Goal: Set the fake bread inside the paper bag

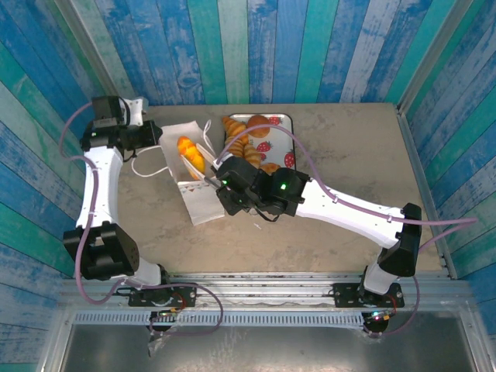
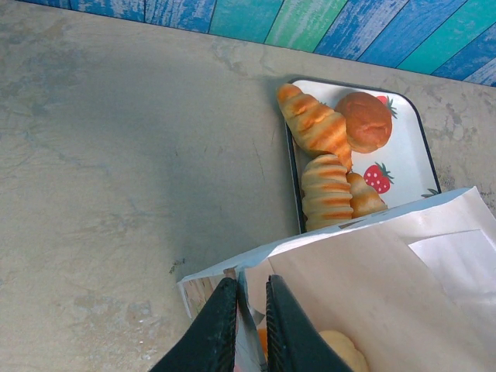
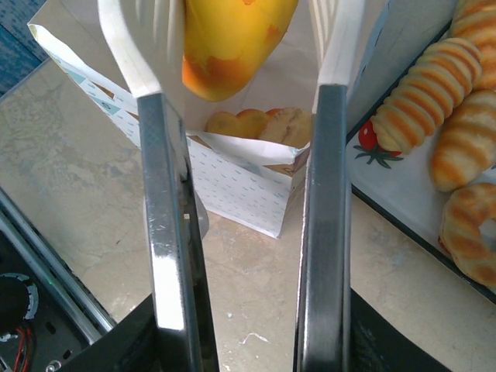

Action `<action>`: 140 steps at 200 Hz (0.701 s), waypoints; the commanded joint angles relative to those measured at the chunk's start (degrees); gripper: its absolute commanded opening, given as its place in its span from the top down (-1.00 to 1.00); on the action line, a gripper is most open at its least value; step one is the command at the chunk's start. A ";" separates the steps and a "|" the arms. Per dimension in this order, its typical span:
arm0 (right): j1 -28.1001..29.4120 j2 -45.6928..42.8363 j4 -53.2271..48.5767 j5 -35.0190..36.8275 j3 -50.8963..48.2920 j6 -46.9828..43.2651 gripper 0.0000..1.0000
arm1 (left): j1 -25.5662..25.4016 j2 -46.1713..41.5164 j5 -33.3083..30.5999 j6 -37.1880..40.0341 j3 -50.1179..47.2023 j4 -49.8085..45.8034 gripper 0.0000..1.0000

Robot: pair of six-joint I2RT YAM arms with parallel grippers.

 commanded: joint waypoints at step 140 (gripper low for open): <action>-0.27 -1.06 2.93 0.40 0.80 0.20 0.00 | 0.24 0.80 1.58 0.38 -0.50 0.93 0.66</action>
